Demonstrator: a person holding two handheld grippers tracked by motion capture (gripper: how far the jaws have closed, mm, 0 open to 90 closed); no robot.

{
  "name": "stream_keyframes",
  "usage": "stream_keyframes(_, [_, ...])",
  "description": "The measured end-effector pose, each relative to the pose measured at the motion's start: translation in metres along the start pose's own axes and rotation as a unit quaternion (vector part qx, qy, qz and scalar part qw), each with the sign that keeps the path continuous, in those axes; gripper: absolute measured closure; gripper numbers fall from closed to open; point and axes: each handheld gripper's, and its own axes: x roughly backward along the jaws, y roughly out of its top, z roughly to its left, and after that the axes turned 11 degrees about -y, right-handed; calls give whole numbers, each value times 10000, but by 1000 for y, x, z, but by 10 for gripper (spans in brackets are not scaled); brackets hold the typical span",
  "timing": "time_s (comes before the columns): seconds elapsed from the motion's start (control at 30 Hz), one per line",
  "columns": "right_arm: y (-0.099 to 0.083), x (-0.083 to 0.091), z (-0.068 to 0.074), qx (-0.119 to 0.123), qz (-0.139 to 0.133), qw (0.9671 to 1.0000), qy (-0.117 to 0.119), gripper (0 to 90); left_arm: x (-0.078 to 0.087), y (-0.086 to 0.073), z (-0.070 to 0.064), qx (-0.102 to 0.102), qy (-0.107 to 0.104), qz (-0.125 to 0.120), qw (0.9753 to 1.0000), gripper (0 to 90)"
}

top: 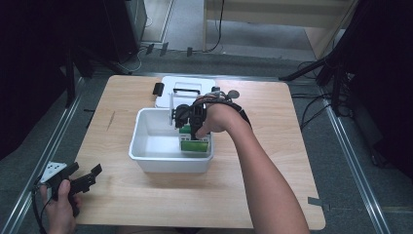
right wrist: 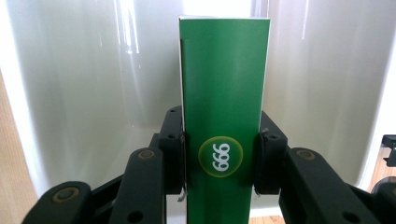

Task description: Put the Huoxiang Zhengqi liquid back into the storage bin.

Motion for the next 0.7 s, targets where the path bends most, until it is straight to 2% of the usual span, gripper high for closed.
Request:
stream_keyframes(0.53, [0,-4,-1,-46,19,10000,9,612,0,0,0,-6,-3,4,10000,99])
stream_keyframes(0.7, [-5,2,-5,-197,-37,9998,-69,563,0,0,0,-11,4,8,10000,99])
